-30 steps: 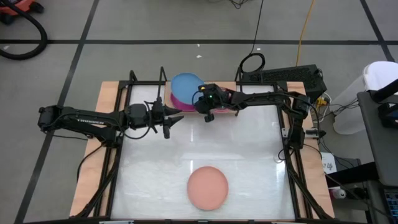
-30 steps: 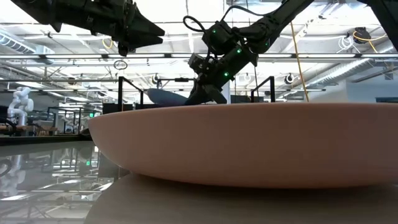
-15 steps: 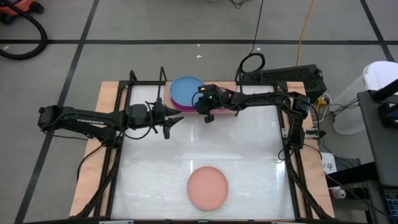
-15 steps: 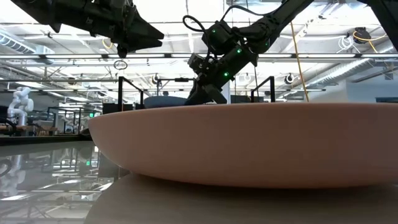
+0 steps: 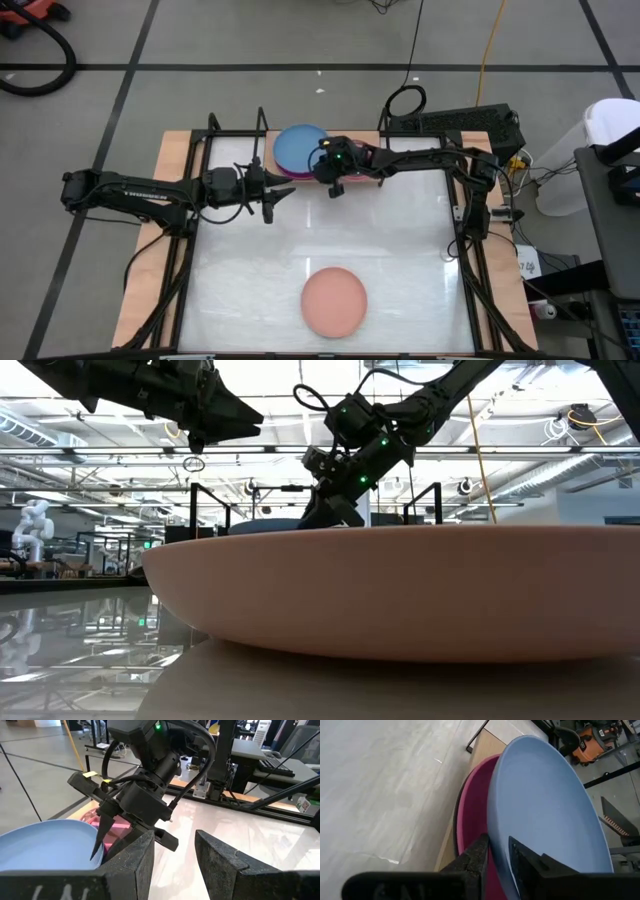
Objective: Place and stack plates onto a shelf
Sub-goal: Stack the blue plate on the pink plate, then stack the peach plate on the blue plate
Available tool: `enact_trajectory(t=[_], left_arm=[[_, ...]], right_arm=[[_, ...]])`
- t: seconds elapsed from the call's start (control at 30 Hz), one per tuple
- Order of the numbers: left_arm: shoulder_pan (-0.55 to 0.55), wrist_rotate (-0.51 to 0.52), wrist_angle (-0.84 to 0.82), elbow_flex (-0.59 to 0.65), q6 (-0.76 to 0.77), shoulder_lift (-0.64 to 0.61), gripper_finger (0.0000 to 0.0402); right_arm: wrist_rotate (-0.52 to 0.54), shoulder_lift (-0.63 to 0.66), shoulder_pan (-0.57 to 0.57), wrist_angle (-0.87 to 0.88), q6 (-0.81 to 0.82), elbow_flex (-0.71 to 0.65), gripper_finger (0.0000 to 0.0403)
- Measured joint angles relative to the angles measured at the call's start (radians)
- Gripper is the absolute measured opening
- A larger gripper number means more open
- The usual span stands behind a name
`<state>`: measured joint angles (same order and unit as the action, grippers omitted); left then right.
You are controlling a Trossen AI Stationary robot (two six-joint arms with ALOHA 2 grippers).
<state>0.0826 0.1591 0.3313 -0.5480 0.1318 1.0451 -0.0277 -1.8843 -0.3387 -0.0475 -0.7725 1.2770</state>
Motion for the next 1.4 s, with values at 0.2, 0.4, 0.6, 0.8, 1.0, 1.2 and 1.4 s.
enact_trajectory(t=[0.2,0.4,0.6,0.8,1.0,1.2,1.4], left_arm=[[0.0,0.0,0.0,0.0,-0.001,0.0,0.0147],[0.0,0.0,-0.009,0.0,-0.003,0.0,0.0147],[0.0,0.0,-0.009,0.0,-0.013,0.0,0.0147],[0.0,0.0,-0.013,0.0,-0.015,0.0,0.0147],[0.0,0.0,-0.015,0.0,-0.016,0.0,0.0147],[-0.005,0.0,-0.024,0.0,-0.008,0.0,0.0147],[-0.06,-0.02,-0.044,0.0,0.011,0.014,0.0147]], right_arm=[[0.005,0.0,0.029,0.0,-0.051,0.0,0.0059],[0.057,0.0,0.049,0.011,-0.06,0.0,0.0059],[0.058,0.001,0.049,0.023,-0.049,0.0,0.0059],[0.058,0.048,0.063,0.038,-0.012,-0.001,0.0081],[0.055,0.148,0.08,0.143,0.078,-0.001,0.0133],[0.053,0.295,0.097,0.226,0.246,-0.089,0.0151],[0.053,0.509,0.148,0.171,0.374,-0.308,0.013]])
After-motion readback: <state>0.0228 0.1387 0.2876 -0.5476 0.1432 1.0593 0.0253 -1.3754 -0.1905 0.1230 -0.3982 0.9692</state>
